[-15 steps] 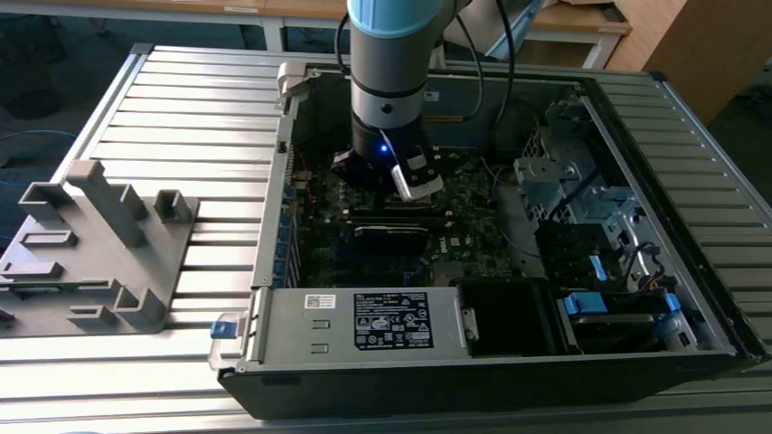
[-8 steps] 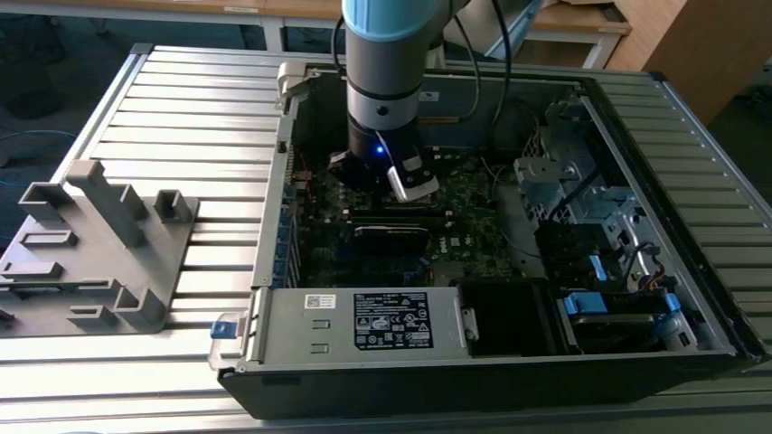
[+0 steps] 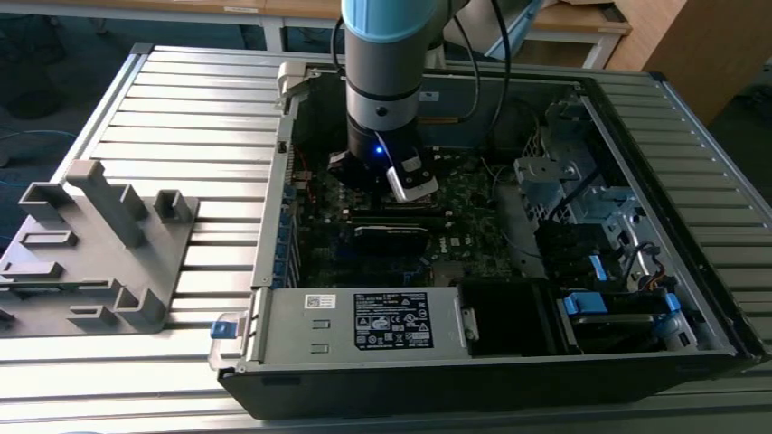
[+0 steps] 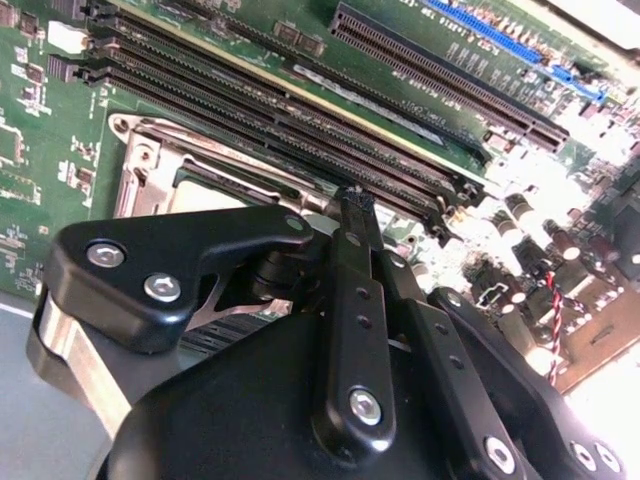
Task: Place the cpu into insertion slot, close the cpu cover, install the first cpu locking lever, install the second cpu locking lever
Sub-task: 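Install the second cpu locking lever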
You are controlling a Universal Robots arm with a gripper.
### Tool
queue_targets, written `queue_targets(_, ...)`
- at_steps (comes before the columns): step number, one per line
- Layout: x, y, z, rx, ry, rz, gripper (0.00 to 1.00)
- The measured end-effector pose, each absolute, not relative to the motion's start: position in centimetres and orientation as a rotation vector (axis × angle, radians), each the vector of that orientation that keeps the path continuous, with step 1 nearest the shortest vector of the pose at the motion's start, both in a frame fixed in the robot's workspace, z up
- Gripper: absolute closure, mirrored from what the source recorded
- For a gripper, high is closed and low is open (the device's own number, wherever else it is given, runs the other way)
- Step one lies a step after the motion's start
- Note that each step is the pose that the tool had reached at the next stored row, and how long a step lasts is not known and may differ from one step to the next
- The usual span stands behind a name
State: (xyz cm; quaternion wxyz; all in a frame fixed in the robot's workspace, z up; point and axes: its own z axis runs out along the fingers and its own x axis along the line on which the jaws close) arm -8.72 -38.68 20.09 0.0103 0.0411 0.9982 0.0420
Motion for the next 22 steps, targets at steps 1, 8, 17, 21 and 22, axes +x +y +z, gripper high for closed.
queue_targets(1,-8.72,-38.67,20.09,0.128,3.116,0.132,0.9)
queue_targets(8,-8.73,-38.68,20.06,0.128,3.116,0.136,0.9)
queue_targets(17,-8.76,-38.69,20.02,0.129,3.114,0.182,0.9)
queue_targets(21,-8.85,-38.75,19.95,0.129,3.114,0.187,0.9)
queue_targets(22,-8.9,-38.77,19.94,0.129,3.114,0.187,0.9)
